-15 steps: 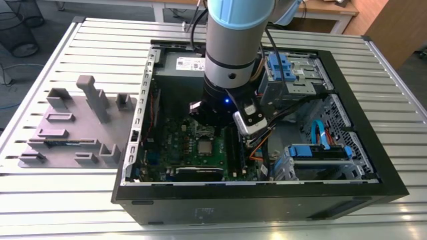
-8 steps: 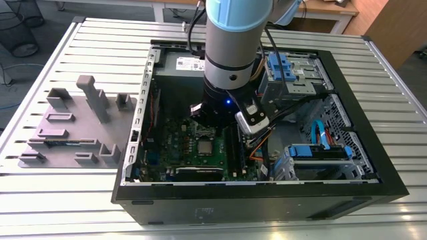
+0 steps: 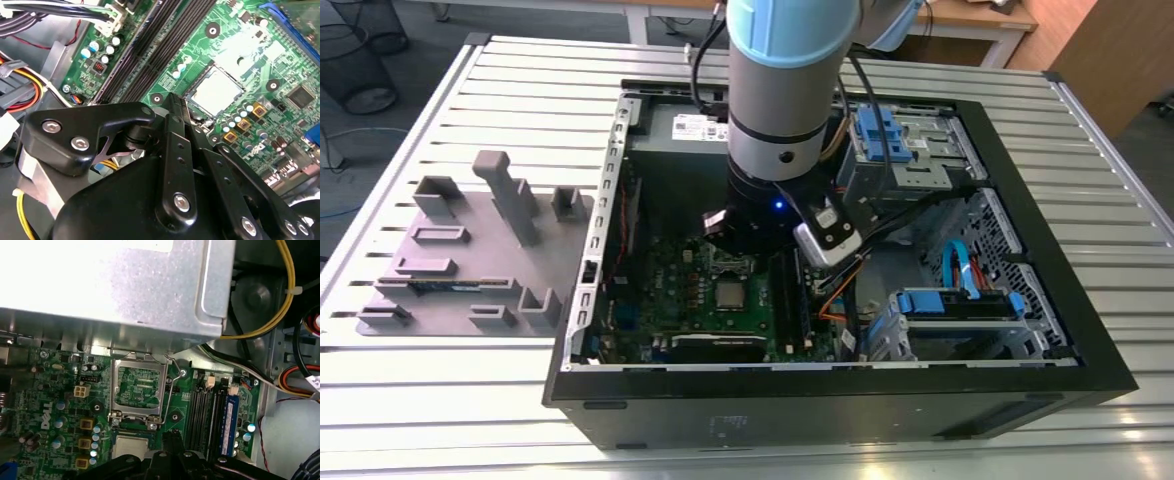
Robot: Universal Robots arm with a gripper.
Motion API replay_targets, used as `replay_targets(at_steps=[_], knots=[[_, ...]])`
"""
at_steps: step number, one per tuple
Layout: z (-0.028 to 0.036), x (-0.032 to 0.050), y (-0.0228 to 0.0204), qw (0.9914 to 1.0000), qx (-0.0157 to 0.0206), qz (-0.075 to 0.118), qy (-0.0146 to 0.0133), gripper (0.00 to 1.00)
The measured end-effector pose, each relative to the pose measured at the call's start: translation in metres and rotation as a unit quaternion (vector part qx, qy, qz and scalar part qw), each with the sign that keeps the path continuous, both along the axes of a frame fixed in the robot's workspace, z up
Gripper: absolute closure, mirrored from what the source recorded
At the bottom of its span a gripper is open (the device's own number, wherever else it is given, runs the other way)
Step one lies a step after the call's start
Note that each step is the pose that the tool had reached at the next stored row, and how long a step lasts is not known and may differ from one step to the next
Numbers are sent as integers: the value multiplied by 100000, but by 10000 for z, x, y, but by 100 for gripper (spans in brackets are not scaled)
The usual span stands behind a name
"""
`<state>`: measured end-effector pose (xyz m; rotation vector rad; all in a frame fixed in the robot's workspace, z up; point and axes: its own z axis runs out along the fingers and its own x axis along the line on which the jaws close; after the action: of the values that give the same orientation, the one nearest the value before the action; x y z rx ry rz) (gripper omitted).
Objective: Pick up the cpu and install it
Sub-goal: 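Close the cpu cover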
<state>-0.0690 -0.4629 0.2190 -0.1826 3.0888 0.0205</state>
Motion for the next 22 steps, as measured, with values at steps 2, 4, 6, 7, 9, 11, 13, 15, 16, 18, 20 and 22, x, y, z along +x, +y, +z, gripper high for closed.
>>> replay_targets(at_steps=[2,4,6,7,9,11,13,15,16,18,20,22], knots=[[-6,0,19,99999,-1,439,-260,89],[-11,0,45,99996,1,764,-461,89],[-16,0,75,99992,2,1047,-681,89],[-19,0,90,99990,4,1187,-791,89],[-24,0,119,99984,6,1483,-1010,89],[-29,0,142,99976,2,1810,-1203,89],[-35,4,157,99968,8,2138,-1374,89],[-42,26,160,99963,19,2344,-1401,89],[-43,41,161,99961,10,2418,-1399,89],[-46,69,164,99957,3,2573,-1396,89],[-49,76,170,99956,6,2605,-1398,89],[-51,78,185,99956,3,2604,-1400,89]])
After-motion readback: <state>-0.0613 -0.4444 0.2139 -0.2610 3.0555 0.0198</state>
